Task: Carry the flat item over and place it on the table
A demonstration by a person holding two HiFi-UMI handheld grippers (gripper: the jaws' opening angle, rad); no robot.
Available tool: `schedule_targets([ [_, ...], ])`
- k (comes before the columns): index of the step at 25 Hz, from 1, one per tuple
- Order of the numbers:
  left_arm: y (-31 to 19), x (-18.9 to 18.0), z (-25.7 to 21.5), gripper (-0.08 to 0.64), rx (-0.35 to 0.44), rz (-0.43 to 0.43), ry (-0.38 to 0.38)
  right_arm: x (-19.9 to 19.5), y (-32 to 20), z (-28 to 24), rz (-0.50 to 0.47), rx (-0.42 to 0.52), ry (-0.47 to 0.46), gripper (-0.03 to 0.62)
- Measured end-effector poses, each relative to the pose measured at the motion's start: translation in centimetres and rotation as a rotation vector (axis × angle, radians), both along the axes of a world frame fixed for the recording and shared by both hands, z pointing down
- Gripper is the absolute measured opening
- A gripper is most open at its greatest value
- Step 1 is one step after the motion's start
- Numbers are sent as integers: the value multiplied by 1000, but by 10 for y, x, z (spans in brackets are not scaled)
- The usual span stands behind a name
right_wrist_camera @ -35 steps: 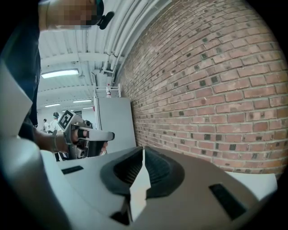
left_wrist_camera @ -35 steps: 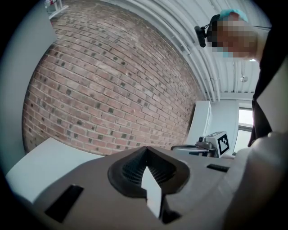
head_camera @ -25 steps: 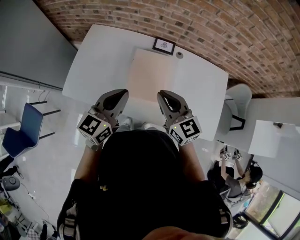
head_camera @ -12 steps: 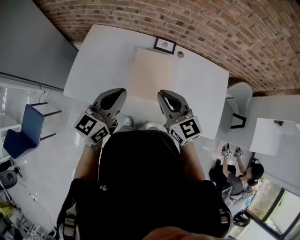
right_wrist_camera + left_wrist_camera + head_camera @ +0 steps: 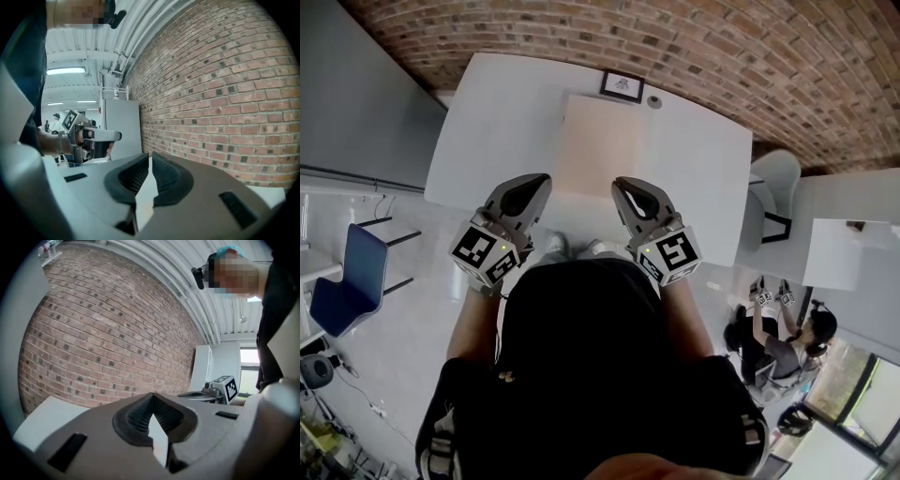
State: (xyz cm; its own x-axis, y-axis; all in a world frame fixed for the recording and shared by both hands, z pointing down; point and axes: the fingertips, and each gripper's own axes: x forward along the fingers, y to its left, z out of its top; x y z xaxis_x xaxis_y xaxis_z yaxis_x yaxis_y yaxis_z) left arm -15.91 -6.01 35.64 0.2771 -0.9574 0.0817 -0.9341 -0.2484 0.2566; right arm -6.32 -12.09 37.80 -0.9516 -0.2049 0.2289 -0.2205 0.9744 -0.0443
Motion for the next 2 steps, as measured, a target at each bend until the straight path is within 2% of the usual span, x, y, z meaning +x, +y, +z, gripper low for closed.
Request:
schedule_targets([
  [2, 0, -5, -3, 3, 12, -12, 35, -2, 1, 1, 6, -2, -1, 20],
])
